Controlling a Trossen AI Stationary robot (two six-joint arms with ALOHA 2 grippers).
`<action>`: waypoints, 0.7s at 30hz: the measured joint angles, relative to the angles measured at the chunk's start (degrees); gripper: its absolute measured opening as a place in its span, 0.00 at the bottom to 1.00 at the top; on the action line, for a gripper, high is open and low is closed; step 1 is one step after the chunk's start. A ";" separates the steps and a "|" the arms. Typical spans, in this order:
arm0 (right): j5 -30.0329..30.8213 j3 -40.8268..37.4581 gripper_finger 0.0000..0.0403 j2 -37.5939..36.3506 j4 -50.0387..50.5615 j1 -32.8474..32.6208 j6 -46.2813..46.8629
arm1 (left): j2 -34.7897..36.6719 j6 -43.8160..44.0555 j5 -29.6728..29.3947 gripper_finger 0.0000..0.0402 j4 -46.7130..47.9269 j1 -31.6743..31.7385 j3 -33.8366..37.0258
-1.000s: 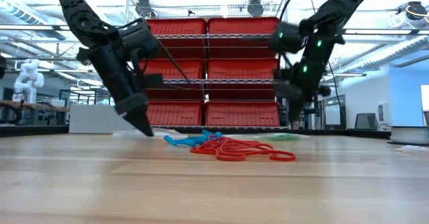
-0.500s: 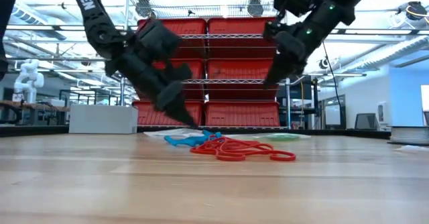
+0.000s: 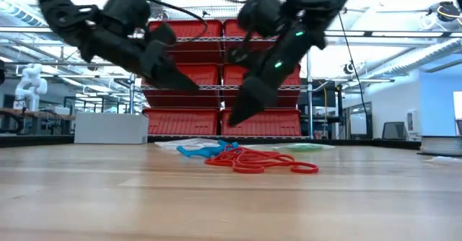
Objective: Sort rubber bands
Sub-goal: Open the top left transparent zip lock bag
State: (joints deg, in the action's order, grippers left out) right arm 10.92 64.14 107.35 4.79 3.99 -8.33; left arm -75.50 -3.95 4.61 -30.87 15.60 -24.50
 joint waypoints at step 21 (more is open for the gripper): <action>3.20 20.24 0.04 16.61 18.09 1.33 -14.47 | 11.48 -7.33 -0.16 0.01 -3.86 2.28 6.04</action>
State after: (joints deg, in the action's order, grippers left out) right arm 14.12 84.38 123.97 22.87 5.32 -22.80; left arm -64.02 -11.28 4.45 -34.73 17.88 -18.46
